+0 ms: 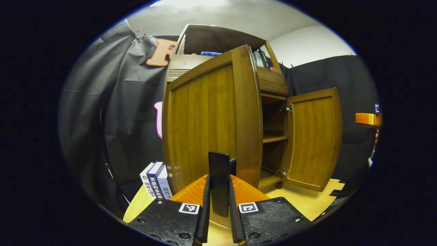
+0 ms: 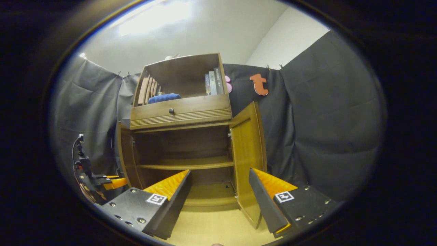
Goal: Open the right door of the double-door shoe cabinet with the right hand, and open the left door with the left hand.
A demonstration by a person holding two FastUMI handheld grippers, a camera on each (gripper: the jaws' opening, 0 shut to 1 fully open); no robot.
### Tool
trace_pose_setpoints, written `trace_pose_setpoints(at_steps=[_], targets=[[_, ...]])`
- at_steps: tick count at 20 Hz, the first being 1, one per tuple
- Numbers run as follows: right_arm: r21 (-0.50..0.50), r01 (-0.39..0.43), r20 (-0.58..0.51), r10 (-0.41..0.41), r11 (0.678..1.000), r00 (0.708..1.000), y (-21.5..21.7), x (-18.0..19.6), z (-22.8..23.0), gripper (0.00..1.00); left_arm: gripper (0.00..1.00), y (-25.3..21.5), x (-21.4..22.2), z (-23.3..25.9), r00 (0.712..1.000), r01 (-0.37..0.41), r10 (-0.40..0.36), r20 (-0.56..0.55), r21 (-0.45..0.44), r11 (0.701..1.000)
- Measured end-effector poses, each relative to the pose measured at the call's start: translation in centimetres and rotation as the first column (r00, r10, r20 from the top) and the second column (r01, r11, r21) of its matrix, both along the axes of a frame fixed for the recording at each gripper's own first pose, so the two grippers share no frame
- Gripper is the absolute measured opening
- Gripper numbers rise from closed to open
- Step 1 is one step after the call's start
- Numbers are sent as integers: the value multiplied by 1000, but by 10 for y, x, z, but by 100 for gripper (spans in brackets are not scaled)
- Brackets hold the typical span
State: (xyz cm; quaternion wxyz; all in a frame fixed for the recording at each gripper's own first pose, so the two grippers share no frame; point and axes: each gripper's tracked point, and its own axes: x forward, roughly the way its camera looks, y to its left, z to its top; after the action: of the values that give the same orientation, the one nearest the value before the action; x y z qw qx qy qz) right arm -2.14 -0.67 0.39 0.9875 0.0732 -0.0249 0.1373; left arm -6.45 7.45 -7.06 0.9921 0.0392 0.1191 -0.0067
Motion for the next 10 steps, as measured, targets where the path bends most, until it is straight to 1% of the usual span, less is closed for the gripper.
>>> trace_pose_setpoints(at_steps=[2, 5, 6, 7, 10], targets=[[-8, -7, -5, 7, 1000, 1000, 5, 1, -2, 99, 26, 8, -5, 2, 1000, -24, 24, -1, 24, 999], [-4, -20, -10, 20, 1000, 1000, 14, 3, -5, 99, 22, 23, -13, 5, 997, -71, 71, 0, 42, 997], [1, -27, -13, 27, 1000, 1000, 18, 4, -5, 95, 22, 29, -17, 5, 996, -90, 90, 4, 53, 995], [1, -33, -16, 33, 999, 999, 21, 4, -7, 99, 20, 35, -19, 7, 994, -113, 113, 8, 67, 991], [-24, -32, -9, 32, 999, 999, 26, 9, -4, 99, 15, 58, -27, 10, 982, -189, 189, 13, 104, 976]])
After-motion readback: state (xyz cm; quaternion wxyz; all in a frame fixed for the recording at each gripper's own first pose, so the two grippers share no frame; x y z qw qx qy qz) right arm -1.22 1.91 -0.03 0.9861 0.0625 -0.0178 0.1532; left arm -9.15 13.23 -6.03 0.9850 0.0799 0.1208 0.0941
